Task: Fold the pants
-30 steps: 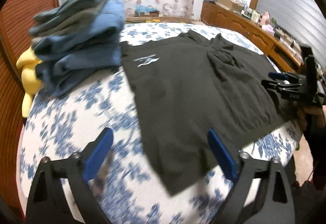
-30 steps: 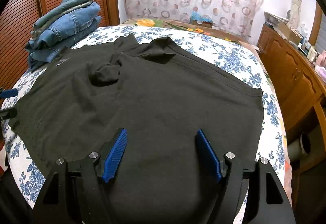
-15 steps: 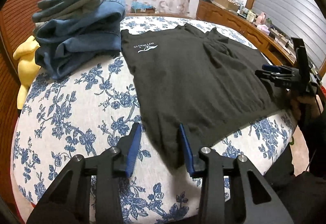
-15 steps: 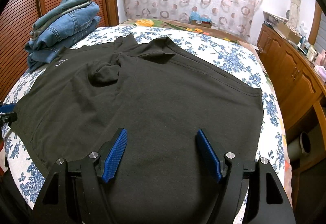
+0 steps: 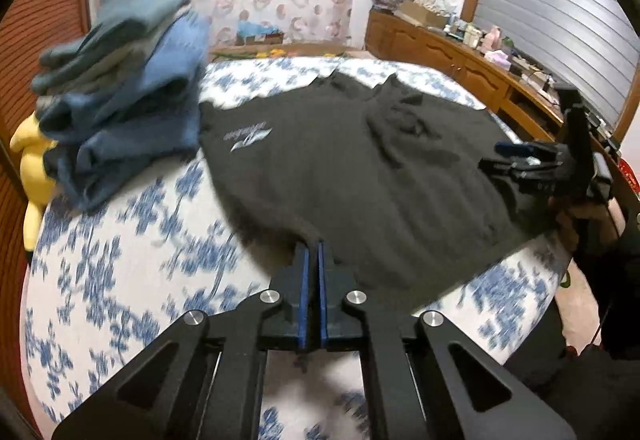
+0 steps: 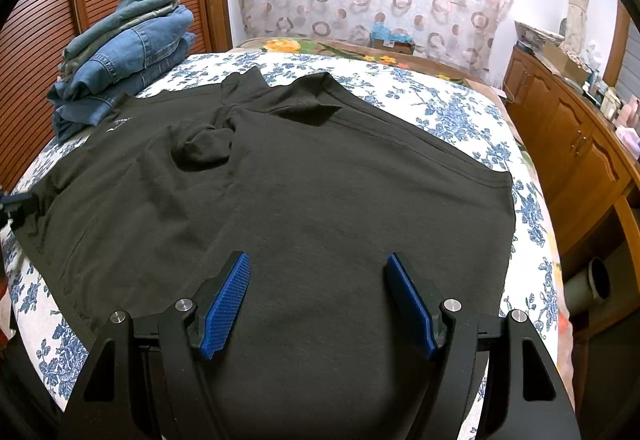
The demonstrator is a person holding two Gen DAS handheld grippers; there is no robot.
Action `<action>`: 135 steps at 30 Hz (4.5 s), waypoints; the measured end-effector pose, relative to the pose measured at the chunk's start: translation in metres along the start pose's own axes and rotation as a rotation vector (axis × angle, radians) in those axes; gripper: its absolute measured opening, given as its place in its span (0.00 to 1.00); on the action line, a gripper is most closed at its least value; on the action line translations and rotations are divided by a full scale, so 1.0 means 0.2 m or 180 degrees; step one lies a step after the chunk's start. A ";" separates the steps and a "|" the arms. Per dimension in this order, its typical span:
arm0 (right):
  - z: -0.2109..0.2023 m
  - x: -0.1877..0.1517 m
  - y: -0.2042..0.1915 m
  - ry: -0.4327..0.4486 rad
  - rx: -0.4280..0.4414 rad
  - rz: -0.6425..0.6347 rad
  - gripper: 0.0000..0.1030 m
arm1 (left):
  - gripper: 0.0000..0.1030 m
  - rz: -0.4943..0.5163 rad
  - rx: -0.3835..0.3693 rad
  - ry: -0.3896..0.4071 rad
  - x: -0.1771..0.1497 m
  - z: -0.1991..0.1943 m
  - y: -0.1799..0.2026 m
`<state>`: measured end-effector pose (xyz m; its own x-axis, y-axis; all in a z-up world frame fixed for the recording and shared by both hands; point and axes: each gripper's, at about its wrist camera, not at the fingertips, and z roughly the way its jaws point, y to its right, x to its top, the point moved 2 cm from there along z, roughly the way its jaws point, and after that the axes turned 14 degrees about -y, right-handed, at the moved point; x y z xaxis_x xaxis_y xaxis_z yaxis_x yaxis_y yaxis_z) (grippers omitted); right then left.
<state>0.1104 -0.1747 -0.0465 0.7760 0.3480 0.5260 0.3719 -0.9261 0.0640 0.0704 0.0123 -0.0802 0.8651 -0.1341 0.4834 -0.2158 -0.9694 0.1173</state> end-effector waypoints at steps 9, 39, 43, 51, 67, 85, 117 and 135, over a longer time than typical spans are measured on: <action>0.00 -0.01 0.01 0.0049 0.0012 0.0060 0.71 | 0.05 0.0348 -0.0134 0.0188 0.27 -0.05 0.21; -0.16 -0.02 -0.14 0.0418 0.0203 0.0024 0.67 | 0.53 0.0236 -0.0119 0.0242 0.26 -0.04 0.21; -0.21 0.00 -0.27 0.0502 0.0392 -0.0142 0.63 | 0.53 0.0138 -0.0135 0.0173 0.20 0.00 0.15; -0.27 0.03 -0.39 0.0564 0.0687 -0.0352 0.51 | 0.53 0.0030 -0.0146 0.0039 0.11 0.07 0.09; -0.29 0.04 -0.29 0.0599 0.0827 -0.0371 0.03 | 0.53 0.0112 -0.0200 0.0095 0.12 0.04 0.15; -0.62 -0.26 -0.01 0.1079 0.0360 0.0111 0.03 | 0.53 0.0484 -0.0317 0.0169 0.28 0.04 0.42; -0.63 -0.68 0.10 0.0457 0.0225 0.0700 0.06 | 0.53 0.0658 -0.0349 -0.0085 0.23 0.17 0.62; -0.66 -0.53 0.06 0.0675 0.0216 0.0453 0.26 | 0.53 0.0492 -0.0251 0.0018 0.25 0.16 0.54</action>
<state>-0.0337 -0.2421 0.0107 0.7014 0.1700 0.6922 0.3055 -0.9491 -0.0765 0.1041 -0.1059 -0.0706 0.8163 -0.2791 0.5057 -0.3811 -0.9181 0.1086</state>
